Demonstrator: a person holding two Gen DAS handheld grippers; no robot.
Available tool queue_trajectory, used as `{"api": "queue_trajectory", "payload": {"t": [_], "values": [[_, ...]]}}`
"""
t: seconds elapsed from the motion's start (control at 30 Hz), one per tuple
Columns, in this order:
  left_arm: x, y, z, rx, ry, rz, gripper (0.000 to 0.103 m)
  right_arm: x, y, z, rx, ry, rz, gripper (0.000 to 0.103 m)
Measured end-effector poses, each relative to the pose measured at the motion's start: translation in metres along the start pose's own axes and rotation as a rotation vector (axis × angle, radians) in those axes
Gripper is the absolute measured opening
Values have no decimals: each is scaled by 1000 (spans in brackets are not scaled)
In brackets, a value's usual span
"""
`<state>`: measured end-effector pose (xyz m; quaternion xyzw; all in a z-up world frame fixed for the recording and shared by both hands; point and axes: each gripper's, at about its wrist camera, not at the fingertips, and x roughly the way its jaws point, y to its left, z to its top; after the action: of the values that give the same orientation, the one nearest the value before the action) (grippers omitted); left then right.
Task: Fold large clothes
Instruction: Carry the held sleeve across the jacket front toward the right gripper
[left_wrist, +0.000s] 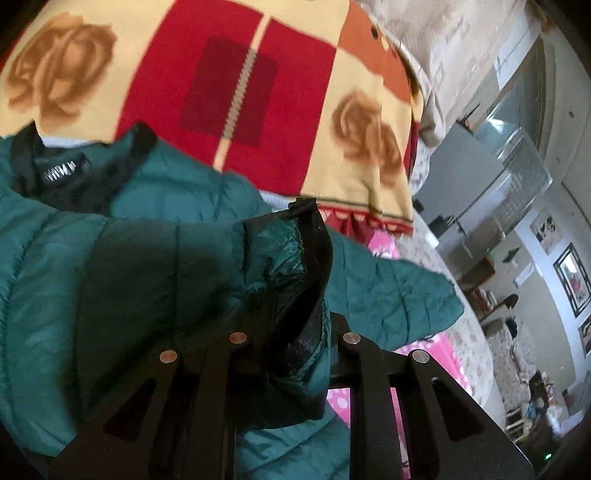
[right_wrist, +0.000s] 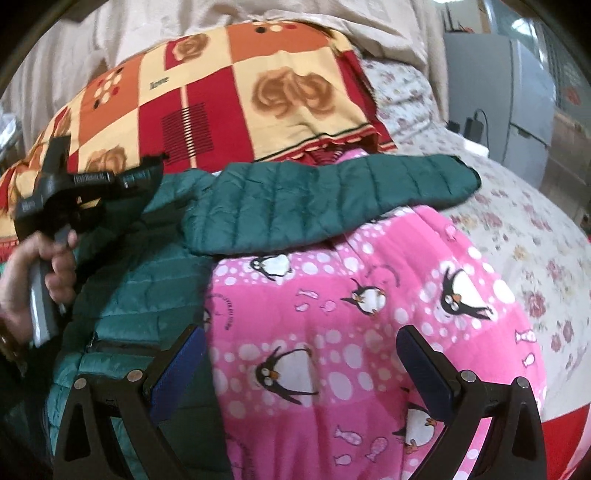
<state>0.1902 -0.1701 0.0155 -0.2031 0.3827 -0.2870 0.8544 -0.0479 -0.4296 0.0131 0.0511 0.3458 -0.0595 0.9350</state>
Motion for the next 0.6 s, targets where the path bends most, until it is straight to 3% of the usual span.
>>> {"api": "queue_trajectory", "payload": {"t": [0.2,0.6], "values": [[27,2,-15,-17,58,14,16,2,-3,0,15,10,8,102],[40,11,-26,-50,121,24,20,8,-5,0,27,25,-6,102]]}}
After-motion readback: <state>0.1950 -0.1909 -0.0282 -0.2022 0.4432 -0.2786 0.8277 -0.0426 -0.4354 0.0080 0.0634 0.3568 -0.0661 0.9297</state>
